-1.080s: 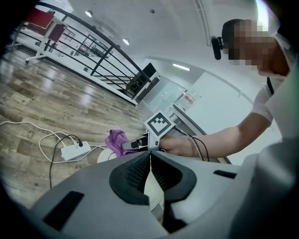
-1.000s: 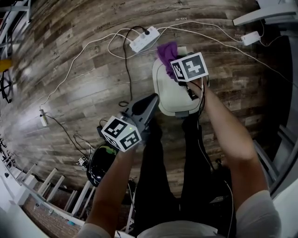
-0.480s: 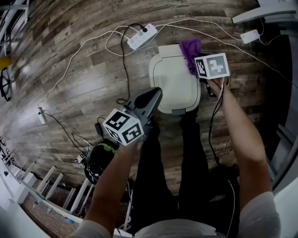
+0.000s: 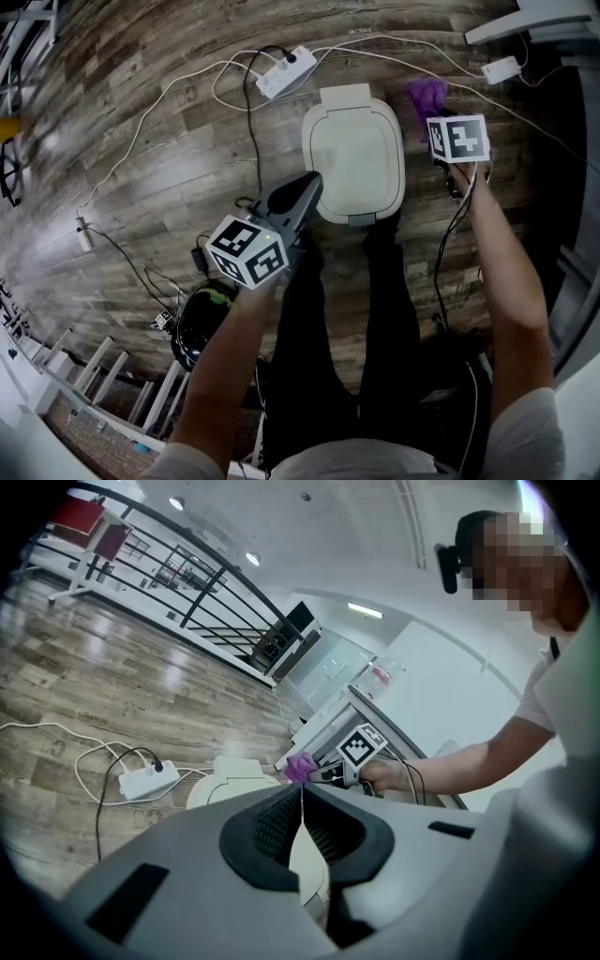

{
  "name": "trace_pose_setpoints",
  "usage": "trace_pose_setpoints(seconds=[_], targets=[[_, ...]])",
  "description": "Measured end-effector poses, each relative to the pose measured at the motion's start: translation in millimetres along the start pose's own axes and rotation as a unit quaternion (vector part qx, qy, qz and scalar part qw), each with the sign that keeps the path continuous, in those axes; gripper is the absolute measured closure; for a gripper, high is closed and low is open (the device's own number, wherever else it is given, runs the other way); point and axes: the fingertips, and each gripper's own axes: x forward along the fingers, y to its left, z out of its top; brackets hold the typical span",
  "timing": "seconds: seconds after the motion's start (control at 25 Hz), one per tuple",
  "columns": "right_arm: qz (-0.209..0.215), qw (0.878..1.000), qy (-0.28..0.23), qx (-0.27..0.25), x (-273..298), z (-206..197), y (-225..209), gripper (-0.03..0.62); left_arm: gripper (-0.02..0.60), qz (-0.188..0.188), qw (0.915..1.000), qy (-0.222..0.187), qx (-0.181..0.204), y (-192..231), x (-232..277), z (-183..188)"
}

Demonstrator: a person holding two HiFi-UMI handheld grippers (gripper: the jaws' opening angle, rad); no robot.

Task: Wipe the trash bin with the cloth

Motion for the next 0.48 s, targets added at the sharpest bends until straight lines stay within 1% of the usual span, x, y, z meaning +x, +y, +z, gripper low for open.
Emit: trace_pose_setpoints(seconds=[0.12, 0.2, 0.32, 0.48], targets=[[0.014, 0.999, -0.029, 0.011, -3, 4, 14, 0.488, 0.571, -0.003, 1.0, -0.001, 0.004, 0, -9, 1], [0.018, 0.999, -0.044, 0.012, -16, 11, 33, 0.488, 0.571, -0.007, 0.9999, 0.0, 0.01, -2, -16, 3], [0.038, 0.997, -0.064, 0.011, -29, 21, 72, 0.488, 0.571, -0.013, 0.9997, 0.004, 0.018, 0, -29, 4], [0.076, 0.993, -0.084, 0.01, -35, 34, 133, 0.488, 0.572, -0.019, 0.9995, 0.011, 0.024, 7, -52, 2]])
